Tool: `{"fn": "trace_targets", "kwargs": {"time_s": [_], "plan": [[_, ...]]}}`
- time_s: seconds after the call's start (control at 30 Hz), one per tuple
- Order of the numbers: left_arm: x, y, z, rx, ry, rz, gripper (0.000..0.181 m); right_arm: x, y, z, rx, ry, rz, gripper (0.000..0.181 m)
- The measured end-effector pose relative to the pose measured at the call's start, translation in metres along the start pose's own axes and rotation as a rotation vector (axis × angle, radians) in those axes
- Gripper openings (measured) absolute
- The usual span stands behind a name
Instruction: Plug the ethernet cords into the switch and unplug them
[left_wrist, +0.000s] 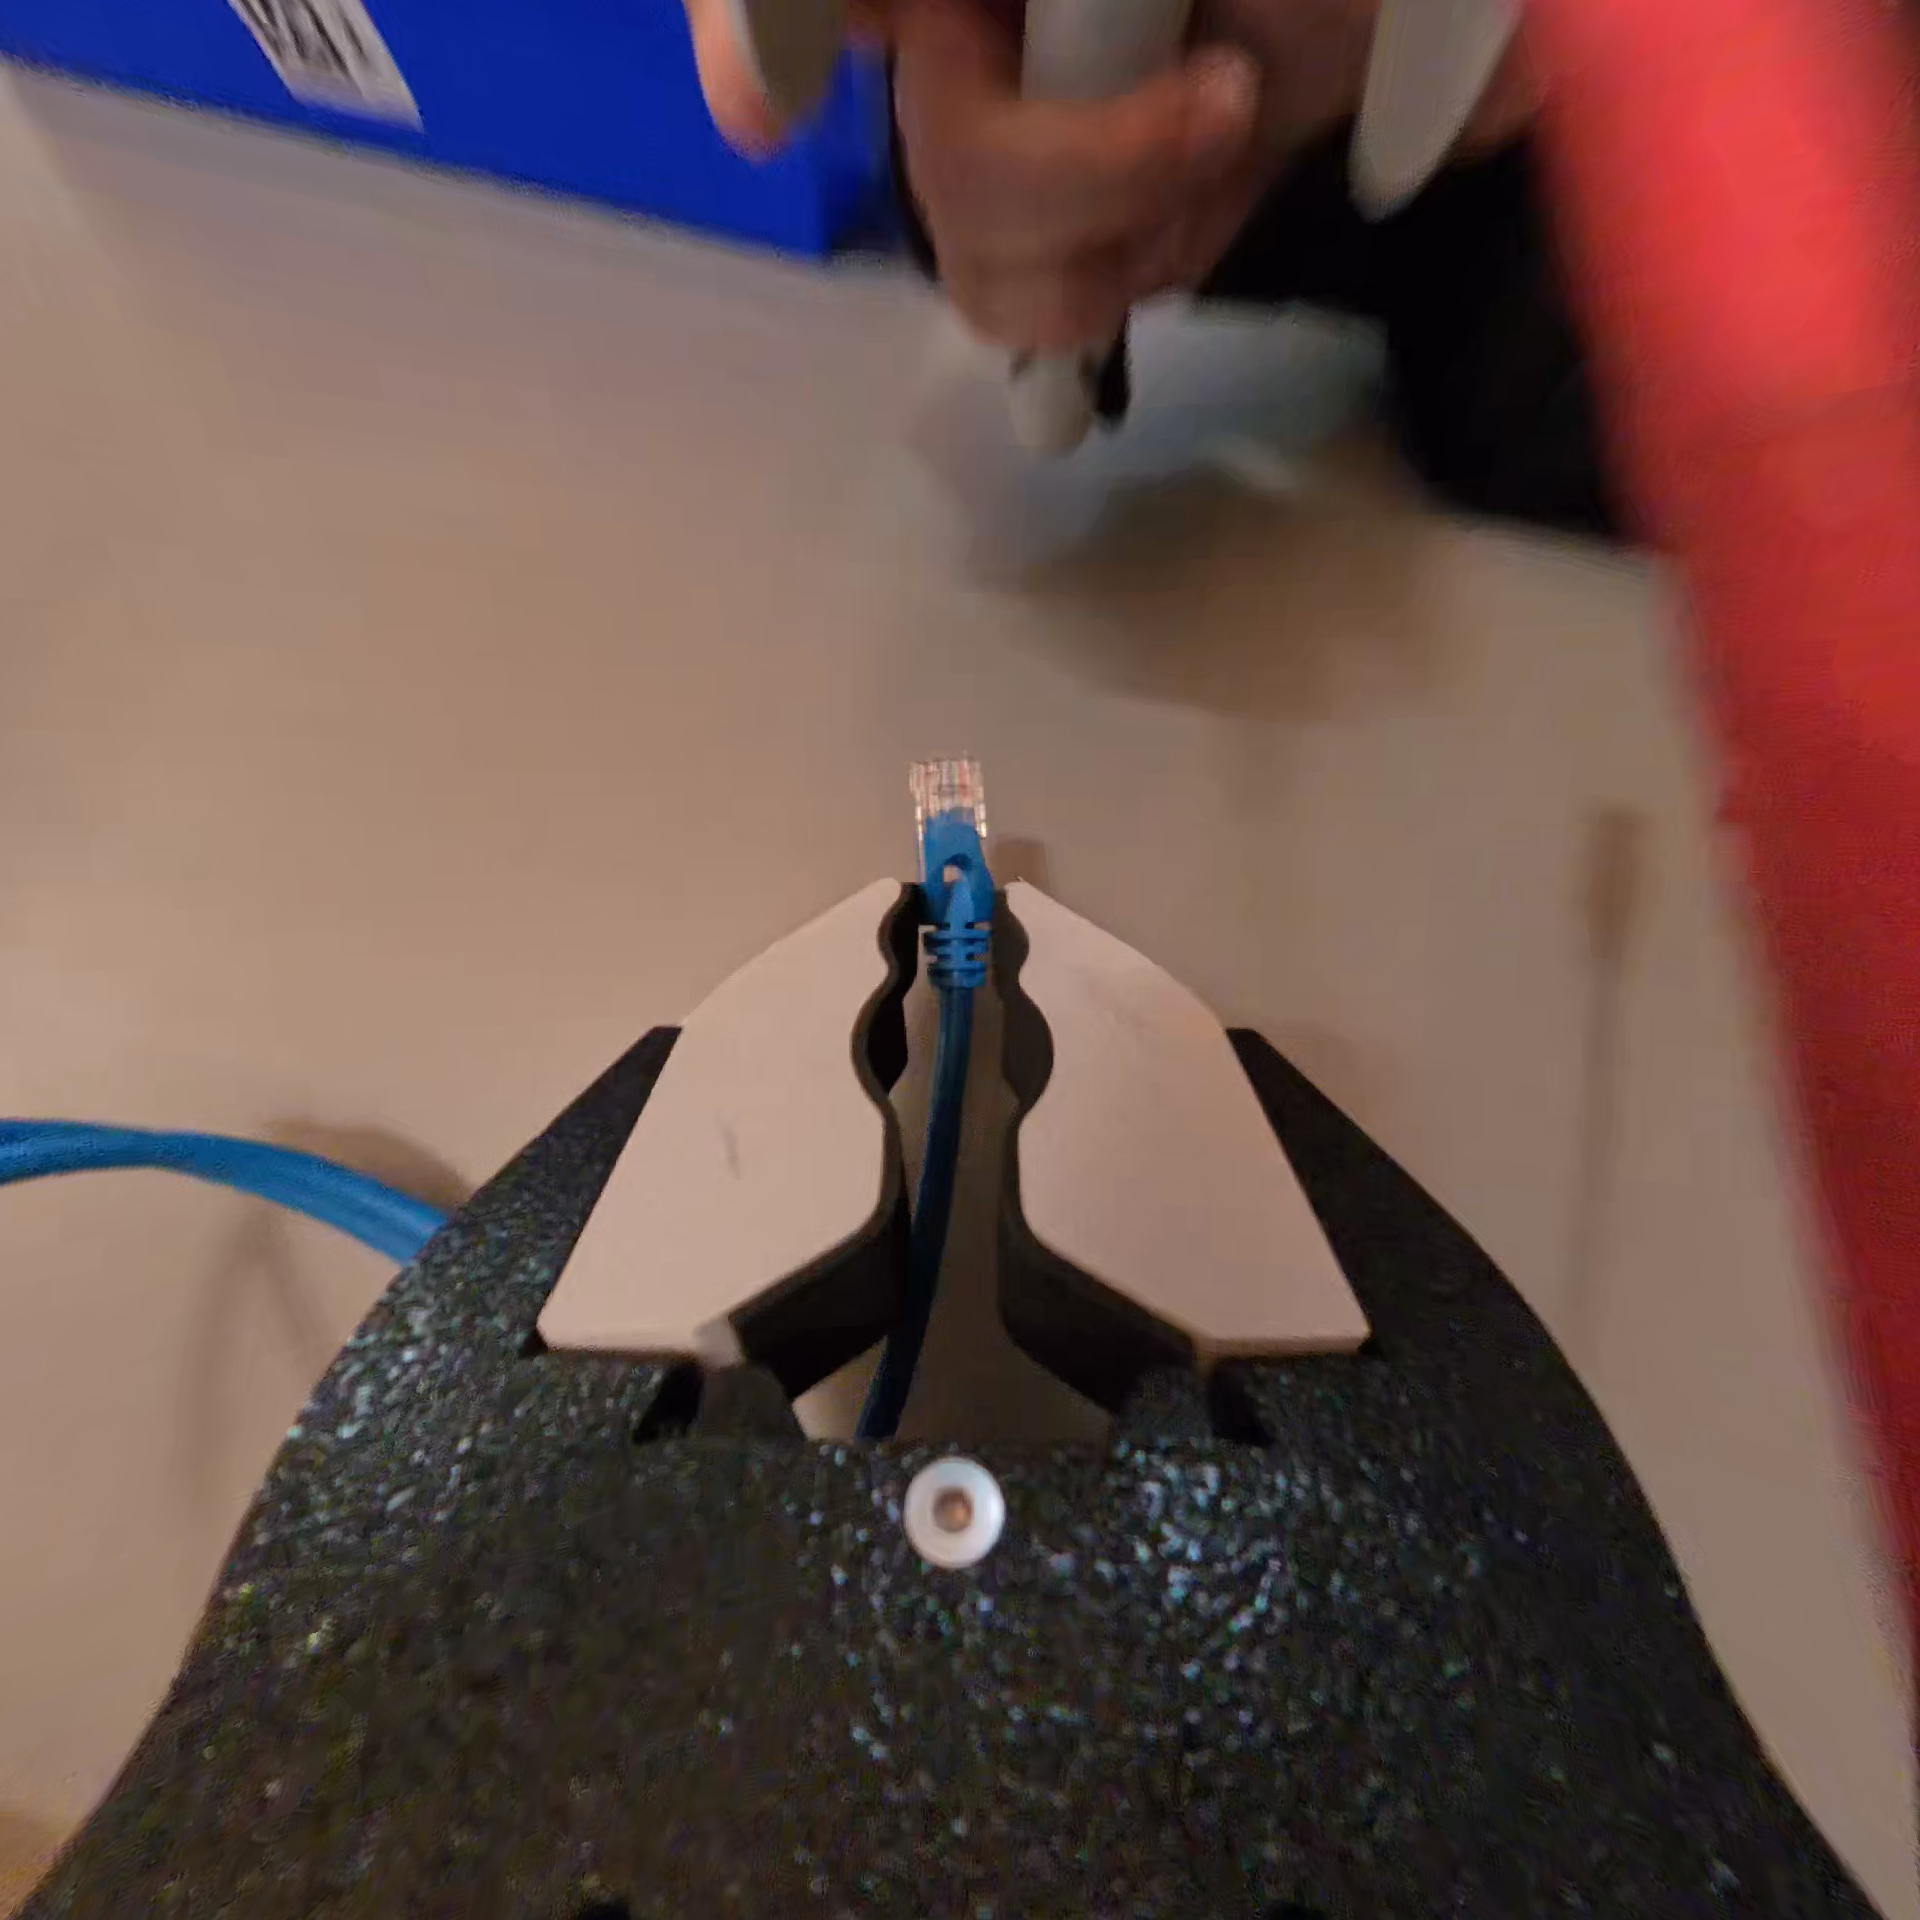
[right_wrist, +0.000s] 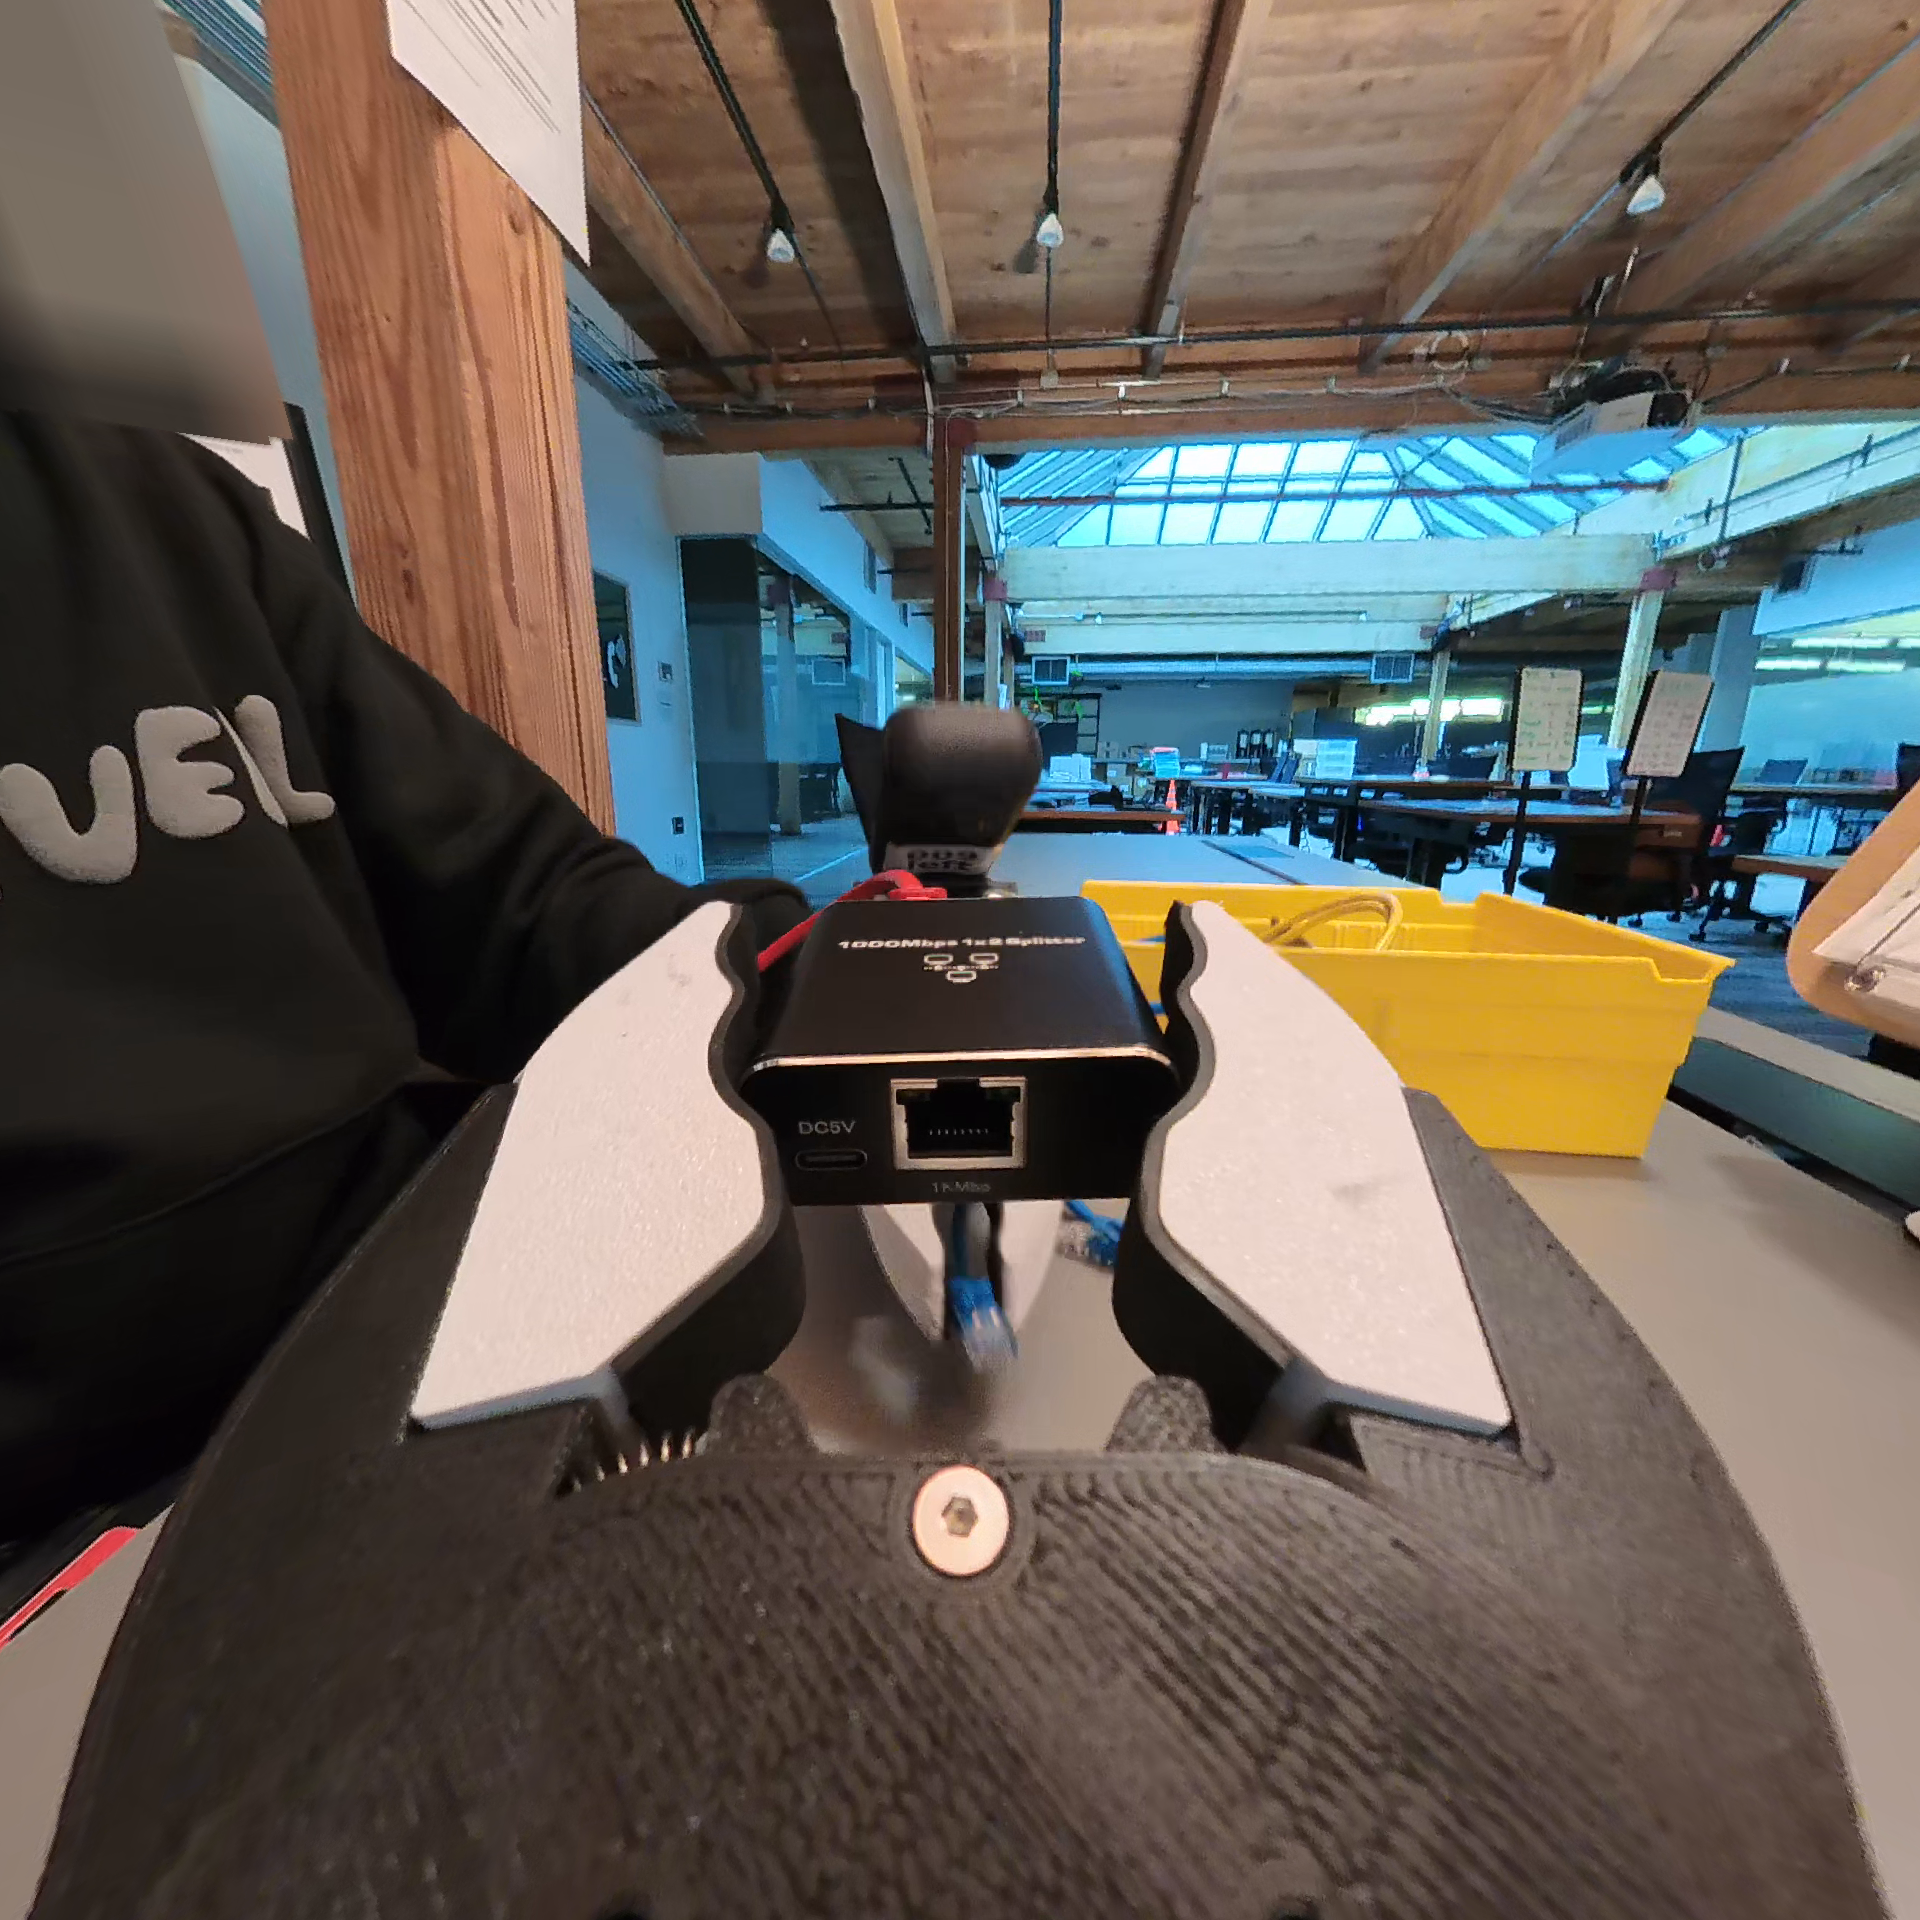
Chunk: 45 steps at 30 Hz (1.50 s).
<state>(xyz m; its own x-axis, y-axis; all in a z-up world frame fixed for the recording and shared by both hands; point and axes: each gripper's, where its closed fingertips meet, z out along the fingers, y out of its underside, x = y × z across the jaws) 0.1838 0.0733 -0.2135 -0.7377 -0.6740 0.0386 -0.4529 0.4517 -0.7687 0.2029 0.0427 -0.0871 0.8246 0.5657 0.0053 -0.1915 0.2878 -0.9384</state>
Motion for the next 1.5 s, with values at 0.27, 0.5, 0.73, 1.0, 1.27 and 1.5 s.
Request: {"fn": "trace_targets", "kwargs": {"time_s": [0.27,0.5,0.73,1.0,1.27,1.5], "plan": [[-0.01,-0.078,-0.061,0.245,-0.274,0.203,0.012,-0.012,-0.033,-0.005,0.117,-0.022,-0.061,0.076],[-0.05,-0.153,-0.167,0.385,-0.5,0.276,0.012,-0.01,-0.041,-0.013,0.144,-0.002,-0.078,0.076],[-0.047,-0.195,-0.191,0.372,-0.527,0.325,0.011,-0.009,-0.036,-0.012,0.127,0.003,-0.073,0.075],[-0.034,-0.096,-0.068,0.171,-0.134,0.122,0.011,-0.012,-0.062,-0.033,0.209,0.034,-0.133,0.075],[-0.001,0.019,0.029,-0.174,0.091,0.264,0.011,-0.004,-0.052,-0.033,0.179,0.05,-0.1,0.075],[-0.008,0.027,0.023,-0.181,0.091,0.298,0.022,-0.002,-0.039,-0.025,0.131,0.035,-0.073,0.076]]}}
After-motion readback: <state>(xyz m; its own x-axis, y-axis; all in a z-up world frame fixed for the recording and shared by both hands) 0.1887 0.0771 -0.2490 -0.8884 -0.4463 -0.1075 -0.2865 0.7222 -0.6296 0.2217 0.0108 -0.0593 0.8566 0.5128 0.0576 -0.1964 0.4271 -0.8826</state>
